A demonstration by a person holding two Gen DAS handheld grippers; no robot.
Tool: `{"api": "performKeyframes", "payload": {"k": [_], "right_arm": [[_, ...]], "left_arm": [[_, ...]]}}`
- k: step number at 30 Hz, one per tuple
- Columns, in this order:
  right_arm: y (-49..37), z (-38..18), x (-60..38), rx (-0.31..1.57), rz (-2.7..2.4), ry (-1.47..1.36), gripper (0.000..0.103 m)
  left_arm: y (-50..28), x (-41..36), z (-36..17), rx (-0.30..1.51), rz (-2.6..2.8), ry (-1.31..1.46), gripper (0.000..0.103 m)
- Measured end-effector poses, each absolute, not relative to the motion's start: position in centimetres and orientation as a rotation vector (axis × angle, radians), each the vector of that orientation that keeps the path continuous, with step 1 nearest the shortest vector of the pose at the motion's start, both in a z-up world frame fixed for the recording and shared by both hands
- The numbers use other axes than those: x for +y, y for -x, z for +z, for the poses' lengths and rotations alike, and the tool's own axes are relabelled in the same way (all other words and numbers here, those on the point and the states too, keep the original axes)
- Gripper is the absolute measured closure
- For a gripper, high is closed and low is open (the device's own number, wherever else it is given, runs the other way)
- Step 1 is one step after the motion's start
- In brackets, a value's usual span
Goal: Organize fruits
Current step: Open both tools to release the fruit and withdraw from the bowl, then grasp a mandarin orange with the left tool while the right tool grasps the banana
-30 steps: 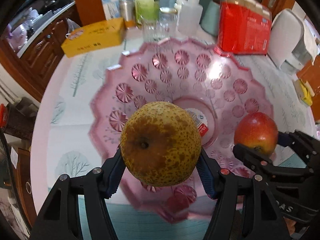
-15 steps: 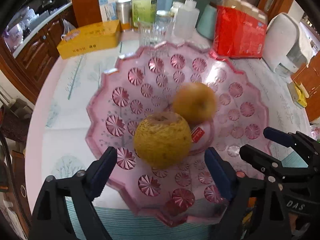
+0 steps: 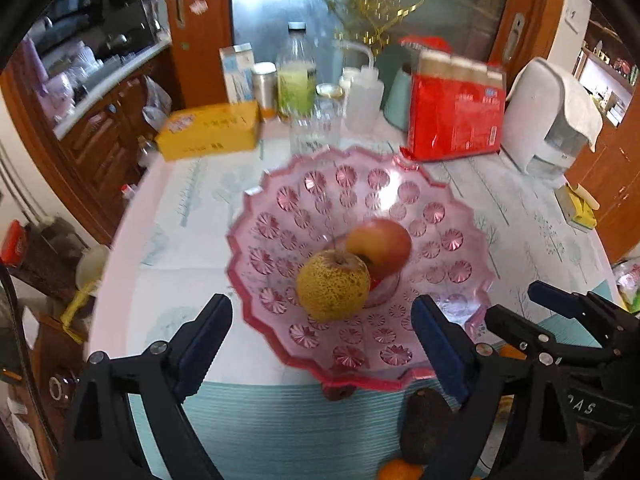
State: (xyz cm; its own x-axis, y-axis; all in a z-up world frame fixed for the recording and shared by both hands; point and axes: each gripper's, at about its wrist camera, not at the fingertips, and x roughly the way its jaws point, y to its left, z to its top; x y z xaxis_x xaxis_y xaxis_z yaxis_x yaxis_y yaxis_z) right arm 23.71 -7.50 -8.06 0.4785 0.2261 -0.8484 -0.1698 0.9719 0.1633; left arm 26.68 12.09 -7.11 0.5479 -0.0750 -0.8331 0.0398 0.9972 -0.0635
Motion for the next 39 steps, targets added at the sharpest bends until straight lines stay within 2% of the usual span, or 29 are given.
{"api": "performKeyframes", "payload": {"k": [13, 27, 29, 31, 39], "right_arm": [[-18.2, -0.9, -10.7, 0.821, 0.265, -0.100, 0.029], [-13.1, 1.4, -14.3, 0.875, 0.303, -0.062, 0.029], [-12.4, 1.4, -14.7, 0.882, 0.307, -0.066, 0.029], [-11.6, 1.4, -15.1, 0.896, 0.292, -0.063, 0.025], [-8.2, 1.7, -16.4, 0.866, 0.258, -0.023, 0.023]], "left_arm": [[-18.3, 8.9, -1.6, 0.842, -0.019, 0.006, 0.013], [-12.3, 3.6, 0.7, 0.908, -0.048, -0.004, 0.012], [-11.4, 3.1, 1.0, 0.905, -0.049, -0.004, 0.008], [-10.6, 2.8, 1.3, 0.907, -0.045, 0.005, 0.005], [-8.4, 2.2, 1.7, 0.904, -0.027, 0.025, 0.004]]}}
